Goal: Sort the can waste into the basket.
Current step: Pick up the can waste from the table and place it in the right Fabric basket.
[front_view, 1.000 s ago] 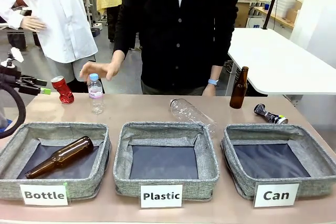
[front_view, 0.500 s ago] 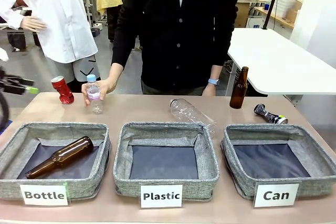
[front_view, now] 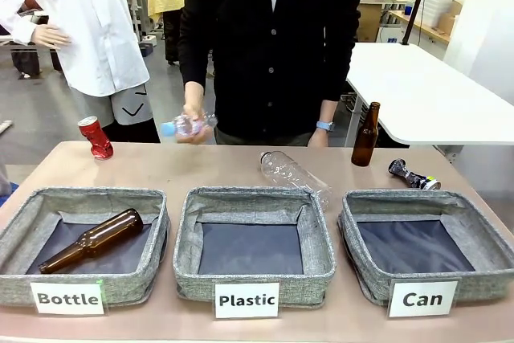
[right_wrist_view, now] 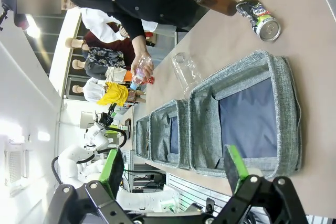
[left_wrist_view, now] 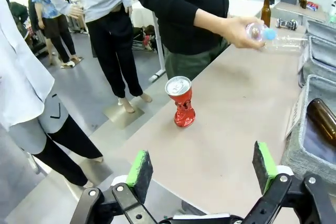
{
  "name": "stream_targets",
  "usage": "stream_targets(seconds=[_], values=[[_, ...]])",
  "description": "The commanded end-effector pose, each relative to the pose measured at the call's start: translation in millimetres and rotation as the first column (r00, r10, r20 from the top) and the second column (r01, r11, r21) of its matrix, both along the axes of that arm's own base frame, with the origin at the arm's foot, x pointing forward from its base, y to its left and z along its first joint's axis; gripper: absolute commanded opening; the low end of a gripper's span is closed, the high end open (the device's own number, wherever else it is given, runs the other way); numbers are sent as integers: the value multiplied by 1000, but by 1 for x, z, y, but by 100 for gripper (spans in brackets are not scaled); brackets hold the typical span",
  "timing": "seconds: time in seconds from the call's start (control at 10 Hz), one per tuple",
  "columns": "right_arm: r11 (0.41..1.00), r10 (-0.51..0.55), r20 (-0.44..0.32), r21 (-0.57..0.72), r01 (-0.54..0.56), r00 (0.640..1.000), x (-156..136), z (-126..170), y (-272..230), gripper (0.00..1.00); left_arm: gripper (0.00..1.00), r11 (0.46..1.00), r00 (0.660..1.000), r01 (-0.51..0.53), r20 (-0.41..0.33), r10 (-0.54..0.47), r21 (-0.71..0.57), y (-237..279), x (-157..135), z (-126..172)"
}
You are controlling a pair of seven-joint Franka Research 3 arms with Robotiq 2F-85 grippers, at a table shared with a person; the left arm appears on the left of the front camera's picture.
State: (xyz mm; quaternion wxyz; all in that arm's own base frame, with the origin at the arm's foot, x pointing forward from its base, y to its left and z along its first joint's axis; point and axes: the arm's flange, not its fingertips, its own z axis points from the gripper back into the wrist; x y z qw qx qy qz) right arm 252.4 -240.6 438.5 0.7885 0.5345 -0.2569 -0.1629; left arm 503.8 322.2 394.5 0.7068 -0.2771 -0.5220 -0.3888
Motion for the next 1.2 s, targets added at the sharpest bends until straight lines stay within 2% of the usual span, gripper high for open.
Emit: stream_targets(seconds=[0.0, 0.4, 0.7, 0.8, 0.9, 1.1], values=[[1000, -1, 37, 5, 0, 999, 2, 1, -2, 100, 100, 1000, 999, -13, 34, 13, 9, -15, 1, -10], [1000, -1, 37, 5, 0, 999, 2, 1, -2, 100, 100, 999, 1000, 8, -6, -8, 33, -25, 20, -19], [1000, -1, 37, 5, 0, 999, 2, 1, -2, 100, 100, 992, 989, 79, -131, -66, 95, -58, 68, -50], [1000, -1, 37, 5, 0, 999, 2, 1, -2, 100, 100, 992, 991, 49, -130, -33, 114, -69, 80, -56], [1000, -1, 37, 5, 0, 999, 2, 1, -2, 100, 100, 993, 995, 34, -99, -22, 116, -81, 89, -61], [1000, -1, 37, 5, 0, 999, 2, 1, -2, 100, 100, 990, 994, 95, -65, -89, 105, -107, 107, -73]])
